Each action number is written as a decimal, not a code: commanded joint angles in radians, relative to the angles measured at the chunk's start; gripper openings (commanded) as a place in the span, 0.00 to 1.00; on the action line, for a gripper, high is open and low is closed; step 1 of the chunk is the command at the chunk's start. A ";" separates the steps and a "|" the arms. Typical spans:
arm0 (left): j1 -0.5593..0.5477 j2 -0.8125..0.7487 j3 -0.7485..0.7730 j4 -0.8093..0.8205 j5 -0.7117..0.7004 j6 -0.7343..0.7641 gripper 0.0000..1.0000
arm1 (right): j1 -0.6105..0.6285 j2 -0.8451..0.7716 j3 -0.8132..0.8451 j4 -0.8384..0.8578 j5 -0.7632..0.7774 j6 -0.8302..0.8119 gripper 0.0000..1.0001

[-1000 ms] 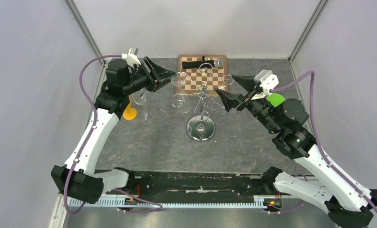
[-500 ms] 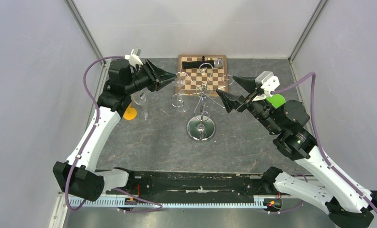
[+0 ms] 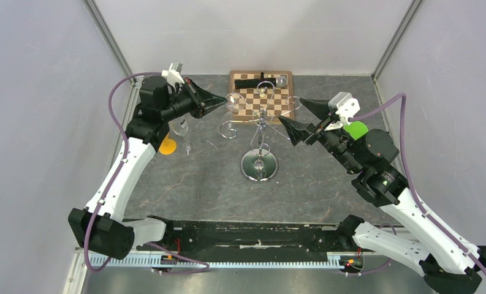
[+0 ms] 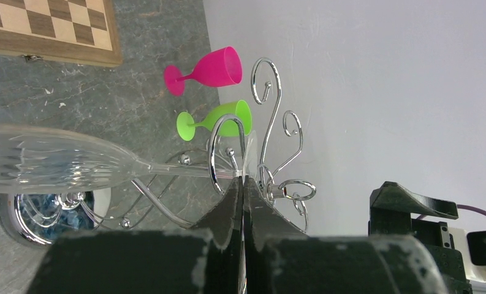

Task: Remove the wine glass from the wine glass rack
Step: Pick up the wine glass from the wine rack.

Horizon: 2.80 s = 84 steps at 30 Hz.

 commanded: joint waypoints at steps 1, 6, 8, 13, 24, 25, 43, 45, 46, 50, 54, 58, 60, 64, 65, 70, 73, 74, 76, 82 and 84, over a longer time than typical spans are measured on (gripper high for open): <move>0.007 -0.004 0.008 0.043 0.046 -0.022 0.02 | -0.005 -0.016 -0.004 0.015 0.014 0.005 0.73; 0.007 -0.008 0.021 0.034 0.049 -0.015 0.02 | -0.005 -0.019 -0.006 0.013 0.019 0.005 0.73; 0.010 -0.014 0.031 0.021 0.041 -0.009 0.02 | -0.004 -0.019 -0.004 0.013 0.019 0.005 0.73; 0.021 -0.033 0.054 0.008 0.013 -0.010 0.02 | -0.005 -0.023 -0.003 0.012 0.019 0.002 0.73; 0.038 -0.012 0.095 -0.023 -0.001 0.010 0.02 | -0.005 -0.024 -0.006 0.011 0.032 -0.013 0.73; 0.040 -0.004 0.099 -0.023 0.001 0.010 0.02 | -0.005 -0.024 -0.004 0.010 0.034 -0.014 0.73; 0.039 0.099 0.192 0.057 0.123 0.009 0.02 | -0.005 -0.056 -0.018 -0.005 0.047 -0.048 0.73; 0.038 0.098 0.189 0.058 0.144 0.011 0.02 | -0.005 -0.057 -0.019 -0.004 0.046 -0.045 0.73; 0.035 0.096 0.187 0.060 0.152 0.012 0.02 | -0.005 -0.058 -0.022 -0.002 0.043 -0.043 0.73; 0.024 0.094 0.180 0.060 0.187 0.025 0.02 | -0.005 -0.062 -0.026 0.001 0.040 -0.036 0.73; 0.010 0.095 0.175 0.050 0.214 0.045 0.02 | -0.005 -0.064 -0.027 0.000 0.038 -0.027 0.73; 0.001 0.084 0.164 0.045 0.228 0.061 0.02 | -0.005 -0.067 -0.027 -0.004 0.036 -0.019 0.73; -0.001 0.076 0.161 0.036 0.237 0.074 0.02 | -0.005 -0.070 -0.024 -0.005 0.036 -0.018 0.73; -0.001 0.054 0.157 -0.012 0.250 0.112 0.02 | -0.005 -0.065 -0.015 -0.013 0.034 -0.012 0.73; -0.001 0.044 0.156 -0.026 0.248 0.127 0.02 | -0.005 -0.067 -0.014 -0.014 0.033 -0.011 0.73; -0.001 -0.008 0.140 -0.100 0.232 0.187 0.02 | -0.005 -0.070 -0.008 -0.020 0.032 -0.001 0.73; -0.001 -0.040 0.138 -0.154 0.204 0.227 0.02 | -0.005 -0.069 -0.011 -0.020 0.025 0.010 0.73; -0.001 -0.053 0.138 -0.170 0.191 0.237 0.02 | -0.005 -0.069 -0.011 -0.021 0.024 0.014 0.73; 0.000 -0.077 0.134 -0.198 0.166 0.253 0.02 | -0.004 -0.069 -0.011 -0.021 0.020 0.020 0.73; 0.001 -0.172 0.128 -0.291 0.045 0.296 0.02 | -0.004 -0.056 0.013 -0.053 0.011 0.033 0.72; 0.001 -0.207 0.138 -0.334 -0.016 0.315 0.02 | -0.005 -0.054 0.021 -0.060 0.010 0.036 0.72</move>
